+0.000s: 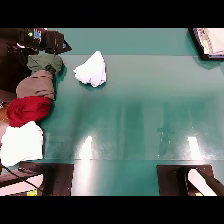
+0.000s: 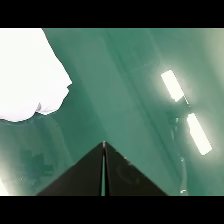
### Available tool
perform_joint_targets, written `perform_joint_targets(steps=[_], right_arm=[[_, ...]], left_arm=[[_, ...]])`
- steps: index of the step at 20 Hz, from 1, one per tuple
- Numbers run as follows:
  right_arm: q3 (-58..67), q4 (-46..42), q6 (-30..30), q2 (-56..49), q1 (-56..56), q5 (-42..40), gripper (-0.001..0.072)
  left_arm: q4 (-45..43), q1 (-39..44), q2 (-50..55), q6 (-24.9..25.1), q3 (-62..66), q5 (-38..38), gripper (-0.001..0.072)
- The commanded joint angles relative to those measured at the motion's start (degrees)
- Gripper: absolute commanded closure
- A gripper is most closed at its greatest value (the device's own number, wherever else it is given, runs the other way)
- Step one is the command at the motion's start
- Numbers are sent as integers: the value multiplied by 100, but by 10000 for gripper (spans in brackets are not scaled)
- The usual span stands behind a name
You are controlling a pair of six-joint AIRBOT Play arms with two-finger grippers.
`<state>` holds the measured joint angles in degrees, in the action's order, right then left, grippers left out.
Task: Fold the shirts.
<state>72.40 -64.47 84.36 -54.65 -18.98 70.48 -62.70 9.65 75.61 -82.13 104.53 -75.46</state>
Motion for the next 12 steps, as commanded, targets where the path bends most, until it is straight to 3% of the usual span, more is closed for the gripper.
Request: perform_joint_targets(steps=[1, 7, 8, 9, 10, 12], right_arm=[[-2, 0, 2, -2, 4, -2, 698], [-2, 55, 2, -2, 7, -133, 699], [-2, 39, 2, -2, 4, -251, 698], [-2, 42, 2, -2, 4, -345, 699], [-2, 48, 4, -2, 4, -439, 698], [4, 66, 2, 4, 7, -476, 698]], left_arm=[[0, 0, -4, 0, -2, 2, 681], [57, 0, -2, 9, -9, 20, 681], [-37, 0, 2, 107, -37, 122, 592], [-166, 0, 24, 103, -85, 286, 262], [-278, 0, 70, 48, -179, 485, 32], [-695, -7, 308, -133, -398, 820, 47]])
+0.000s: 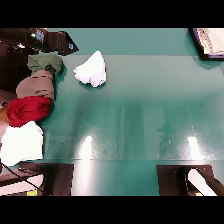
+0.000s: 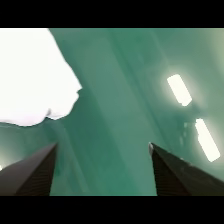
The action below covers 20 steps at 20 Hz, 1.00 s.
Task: Fold the shirts.
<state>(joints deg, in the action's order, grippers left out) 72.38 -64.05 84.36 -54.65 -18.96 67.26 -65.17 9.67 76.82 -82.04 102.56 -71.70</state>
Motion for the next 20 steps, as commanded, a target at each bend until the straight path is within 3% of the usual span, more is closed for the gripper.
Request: perform_joint_targets(steps=[1, 8, 14, 15, 16, 17, 20], right_arm=[[7, 17, 4, 2, 4, -149, 698], [7, 15, 2, -2, 4, -103, 698], [7, 9, 4, -2, 4, -116, 698], [7, 11, 4, 0, 4, -120, 698], [7, 31, 4, 4, 4, -129, 698], [7, 120, 2, 15, 2, -140, 698], [37, 540, 0, 164, 4, -487, 698]], left_arm=[[-527, -20, 391, -205, -286, 581, 46], [-511, -20, 2608, -155, -308, 1410, 45], [-470, -20, 3220, -155, -278, 2297, 50], [-470, -20, 3217, -155, -177, 2243, 294], [-474, -20, 3215, -153, 4, 2057, 620], [-481, -20, 3215, -118, 310, 1792, 681], [-238, -7, 3064, 479, 1681, 879, 683]])
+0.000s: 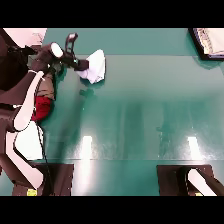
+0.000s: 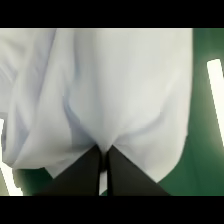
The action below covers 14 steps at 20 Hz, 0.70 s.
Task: Fold the shirts.
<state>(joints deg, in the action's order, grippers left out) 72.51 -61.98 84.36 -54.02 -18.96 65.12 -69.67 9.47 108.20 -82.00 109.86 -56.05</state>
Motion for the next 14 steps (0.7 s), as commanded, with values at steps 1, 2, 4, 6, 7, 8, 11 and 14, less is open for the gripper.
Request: perform_joint_targets(steps=[1, 2, 4, 6, 7, 8, 11, 14], right_arm=[[127, 411, 0, 160, 4, -393, 698], [306, 398, 0, 232, 4, -452, 698], [763, 398, -4, 310, 4, -520, 698], [1235, 400, -2, 315, 4, -485, 698], [1438, 400, -2, 315, 4, -448, 698], [1598, 400, -4, 310, 4, -442, 698], [1869, 398, -4, 310, 4, -323, 698], [1891, 398, -2, 310, 4, 48, 698]], left_arm=[[761, 13, -356, 981, 1241, -737, 683], [1497, 13, -756, 1602, 1272, -752, 683], [2916, 46, -1598, 2463, 1204, -1215, 683], [3283, 225, -2435, 2503, 957, -1755, 683], [3220, 382, -2793, 2503, 713, -1867, 683], [3154, 555, -3082, 2505, 446, -1952, 683], [2247, 1172, -3392, 2490, -208, -2024, 682], [1803, 1486, -3152, 2321, -1082, -1755, 681]])
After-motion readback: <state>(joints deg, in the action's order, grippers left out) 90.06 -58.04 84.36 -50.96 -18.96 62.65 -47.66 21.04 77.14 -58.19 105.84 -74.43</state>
